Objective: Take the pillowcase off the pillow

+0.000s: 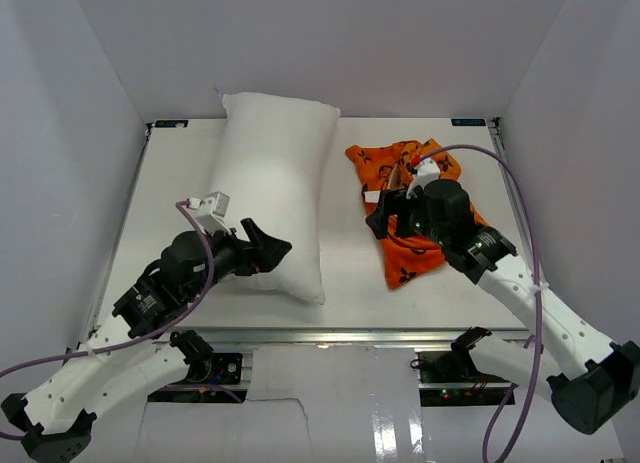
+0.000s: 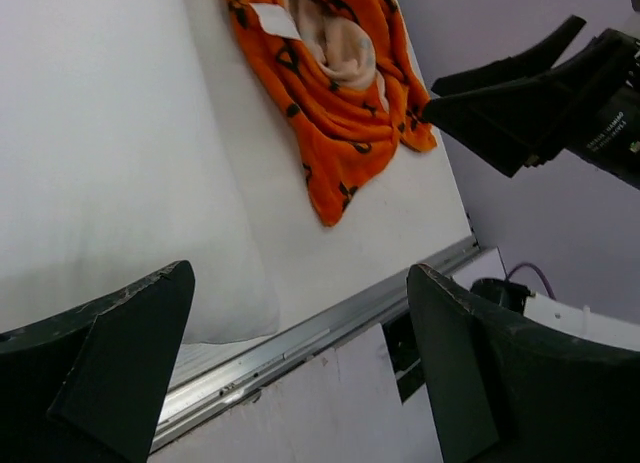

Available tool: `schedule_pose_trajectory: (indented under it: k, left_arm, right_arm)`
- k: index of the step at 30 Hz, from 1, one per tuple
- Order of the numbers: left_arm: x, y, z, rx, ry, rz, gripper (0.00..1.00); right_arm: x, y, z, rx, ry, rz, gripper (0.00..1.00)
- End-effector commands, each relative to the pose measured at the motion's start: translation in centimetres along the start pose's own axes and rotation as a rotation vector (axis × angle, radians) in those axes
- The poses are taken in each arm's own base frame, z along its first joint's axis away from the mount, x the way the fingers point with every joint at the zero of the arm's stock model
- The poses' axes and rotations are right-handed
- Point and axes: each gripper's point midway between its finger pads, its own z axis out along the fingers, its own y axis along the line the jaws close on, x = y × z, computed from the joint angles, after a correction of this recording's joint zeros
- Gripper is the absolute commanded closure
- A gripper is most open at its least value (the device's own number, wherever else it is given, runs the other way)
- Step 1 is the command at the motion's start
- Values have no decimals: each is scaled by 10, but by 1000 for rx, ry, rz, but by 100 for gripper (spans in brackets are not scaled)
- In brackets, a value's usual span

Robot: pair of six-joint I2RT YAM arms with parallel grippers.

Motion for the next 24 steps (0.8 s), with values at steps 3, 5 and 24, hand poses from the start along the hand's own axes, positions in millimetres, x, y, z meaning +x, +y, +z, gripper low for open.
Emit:
schedule_pose_trajectory:
  k: [3, 5, 24]
  left_arm:
    - [33, -40, 4, 313, 103, 67, 2]
    - [52, -34, 7, 353, 134, 68, 2]
    - [48, -25, 4, 366, 35, 76, 2]
  right_arm:
    - [26, -2, -30, -15, -55, 12, 10]
    - [34, -1, -35, -36, -64, 5, 10]
    - [53, -4, -62, -67, -100, 25, 10]
